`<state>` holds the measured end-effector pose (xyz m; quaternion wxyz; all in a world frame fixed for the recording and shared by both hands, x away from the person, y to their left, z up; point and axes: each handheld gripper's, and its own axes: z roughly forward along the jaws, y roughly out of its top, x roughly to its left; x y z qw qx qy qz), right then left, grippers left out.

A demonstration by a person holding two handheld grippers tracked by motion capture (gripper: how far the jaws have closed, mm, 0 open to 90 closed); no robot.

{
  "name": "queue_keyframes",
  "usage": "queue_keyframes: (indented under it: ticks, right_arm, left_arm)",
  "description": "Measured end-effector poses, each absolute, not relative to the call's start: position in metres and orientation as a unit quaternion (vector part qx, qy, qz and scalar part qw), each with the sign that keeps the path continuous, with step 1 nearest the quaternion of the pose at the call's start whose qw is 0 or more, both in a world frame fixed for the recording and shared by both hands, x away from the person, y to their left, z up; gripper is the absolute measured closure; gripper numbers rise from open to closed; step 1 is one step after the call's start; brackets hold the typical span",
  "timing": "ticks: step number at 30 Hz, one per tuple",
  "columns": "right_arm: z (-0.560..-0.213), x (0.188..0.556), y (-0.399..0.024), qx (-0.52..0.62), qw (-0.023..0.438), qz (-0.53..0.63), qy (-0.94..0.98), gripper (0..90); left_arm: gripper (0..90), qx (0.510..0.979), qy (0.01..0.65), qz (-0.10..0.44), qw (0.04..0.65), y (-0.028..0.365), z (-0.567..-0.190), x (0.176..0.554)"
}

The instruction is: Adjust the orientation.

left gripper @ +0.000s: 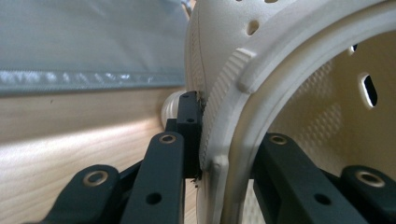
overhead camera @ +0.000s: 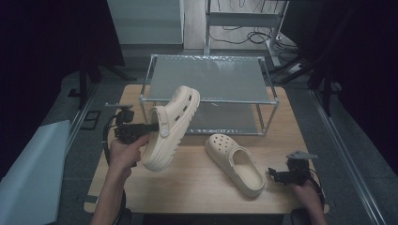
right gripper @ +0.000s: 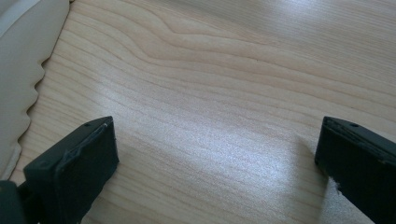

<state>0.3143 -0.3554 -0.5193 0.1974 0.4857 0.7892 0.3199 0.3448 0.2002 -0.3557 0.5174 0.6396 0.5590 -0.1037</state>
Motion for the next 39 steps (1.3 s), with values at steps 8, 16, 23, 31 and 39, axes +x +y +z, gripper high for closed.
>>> queue_keyframes:
  ticks: [8, 16, 23, 31, 39]
  right_arm:
    - [-0.519, 0.314, -0.356, 0.485, 0.195, 0.319, 0.791, 0.0]
    - [-0.519, 0.314, -0.356, 0.485, 0.195, 0.319, 0.790, 0.0]
    - [-0.519, 0.314, -0.355, 0.486, 0.197, 0.321, 0.789, 0.0]
    - [-0.519, 0.314, -0.354, 0.487, 0.196, 0.321, 0.788, 0.0]
    - [-0.519, 0.315, -0.353, 0.483, 0.197, 0.321, 0.791, 0.0]
  left_arm:
    - [77.4, 0.629, 0.563, -0.101, 0.526, 0.194, -0.338, 0.368]
    - [77.4, 0.620, 0.570, -0.088, 0.532, 0.186, -0.327, 0.386]
    - [77.3, 0.610, 0.579, -0.084, 0.534, 0.177, -0.322, 0.407]
    - [77.3, 0.600, 0.596, -0.072, 0.529, 0.166, -0.315, 0.433]
    - [77.2, 0.577, 0.620, -0.065, 0.527, 0.165, -0.317, 0.455]
